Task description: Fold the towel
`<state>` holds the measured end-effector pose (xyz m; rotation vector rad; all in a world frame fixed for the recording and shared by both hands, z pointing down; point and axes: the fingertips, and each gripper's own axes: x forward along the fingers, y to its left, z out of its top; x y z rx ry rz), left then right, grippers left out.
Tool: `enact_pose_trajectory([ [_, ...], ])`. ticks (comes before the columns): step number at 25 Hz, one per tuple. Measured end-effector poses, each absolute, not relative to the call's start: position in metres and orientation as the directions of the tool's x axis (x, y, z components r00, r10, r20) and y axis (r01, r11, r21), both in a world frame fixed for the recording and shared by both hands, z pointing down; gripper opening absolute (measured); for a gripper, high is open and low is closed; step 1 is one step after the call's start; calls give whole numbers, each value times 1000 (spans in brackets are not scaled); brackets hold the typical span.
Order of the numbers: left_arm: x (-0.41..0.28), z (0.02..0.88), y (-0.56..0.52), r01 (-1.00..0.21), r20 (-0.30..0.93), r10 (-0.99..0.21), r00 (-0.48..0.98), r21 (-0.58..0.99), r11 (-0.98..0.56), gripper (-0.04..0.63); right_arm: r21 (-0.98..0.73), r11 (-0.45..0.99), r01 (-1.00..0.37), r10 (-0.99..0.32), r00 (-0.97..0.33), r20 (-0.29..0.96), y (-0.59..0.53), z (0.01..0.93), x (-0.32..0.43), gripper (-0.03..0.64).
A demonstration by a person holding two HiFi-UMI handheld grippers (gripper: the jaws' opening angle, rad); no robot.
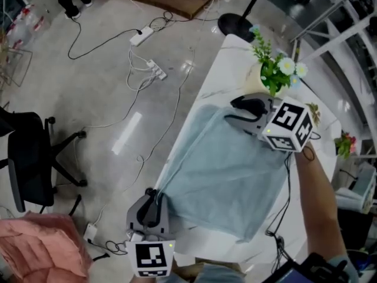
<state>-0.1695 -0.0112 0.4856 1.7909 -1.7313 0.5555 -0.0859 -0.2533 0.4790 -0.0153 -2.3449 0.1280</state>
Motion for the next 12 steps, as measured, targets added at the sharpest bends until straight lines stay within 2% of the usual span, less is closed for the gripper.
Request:
enact_pose_trajectory([
  [4,-173,486,-12,-994,643,-765,50,106,24,39,-111,994,15,89,-711,698,-249,476,-89,58],
  [12,-175,441,-10,-998,559,-829,-12,40,42,25,8,1000,7,1,-801,599,-244,410,-94,61],
])
